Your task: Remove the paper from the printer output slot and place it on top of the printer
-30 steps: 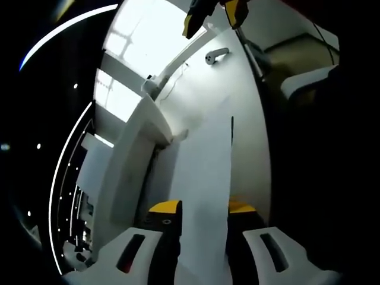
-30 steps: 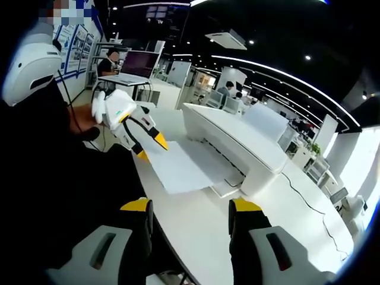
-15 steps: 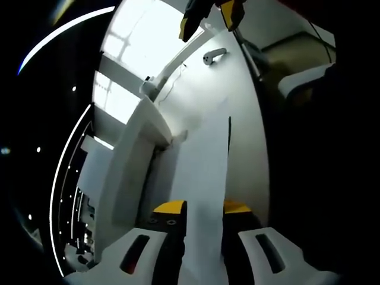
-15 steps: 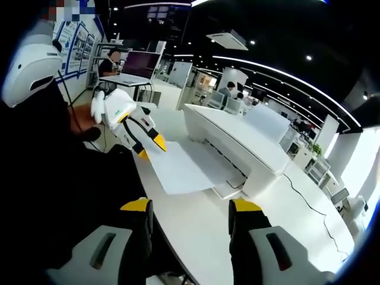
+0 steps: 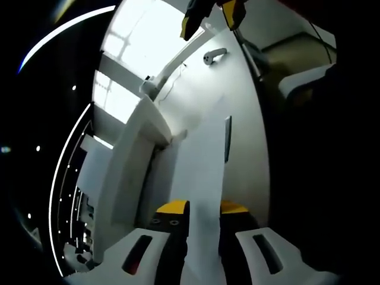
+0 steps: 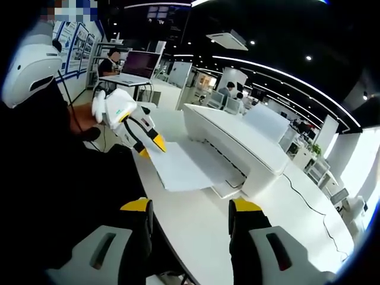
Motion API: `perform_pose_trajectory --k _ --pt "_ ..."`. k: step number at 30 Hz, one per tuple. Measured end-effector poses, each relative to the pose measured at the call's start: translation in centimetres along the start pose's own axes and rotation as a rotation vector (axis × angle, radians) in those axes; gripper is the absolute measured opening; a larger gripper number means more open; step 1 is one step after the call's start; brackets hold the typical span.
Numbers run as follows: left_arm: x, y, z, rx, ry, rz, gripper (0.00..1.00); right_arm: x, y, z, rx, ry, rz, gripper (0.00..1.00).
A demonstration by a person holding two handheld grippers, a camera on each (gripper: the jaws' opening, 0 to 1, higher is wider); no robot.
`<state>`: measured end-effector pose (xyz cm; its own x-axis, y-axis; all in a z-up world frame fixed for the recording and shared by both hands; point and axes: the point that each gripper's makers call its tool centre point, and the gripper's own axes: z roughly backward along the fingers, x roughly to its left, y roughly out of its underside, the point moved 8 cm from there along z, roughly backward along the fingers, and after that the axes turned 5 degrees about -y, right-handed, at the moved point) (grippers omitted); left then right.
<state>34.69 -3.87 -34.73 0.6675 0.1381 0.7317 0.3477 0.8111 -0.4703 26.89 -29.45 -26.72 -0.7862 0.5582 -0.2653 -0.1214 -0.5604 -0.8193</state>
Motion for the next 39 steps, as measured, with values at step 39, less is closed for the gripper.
perform_pose_trajectory --k 39 --pt "0.51 -0.12 0.24 -0.014 -0.010 -0.017 0.16 0.11 -0.31 -0.35 0.011 -0.010 0.004 0.47"
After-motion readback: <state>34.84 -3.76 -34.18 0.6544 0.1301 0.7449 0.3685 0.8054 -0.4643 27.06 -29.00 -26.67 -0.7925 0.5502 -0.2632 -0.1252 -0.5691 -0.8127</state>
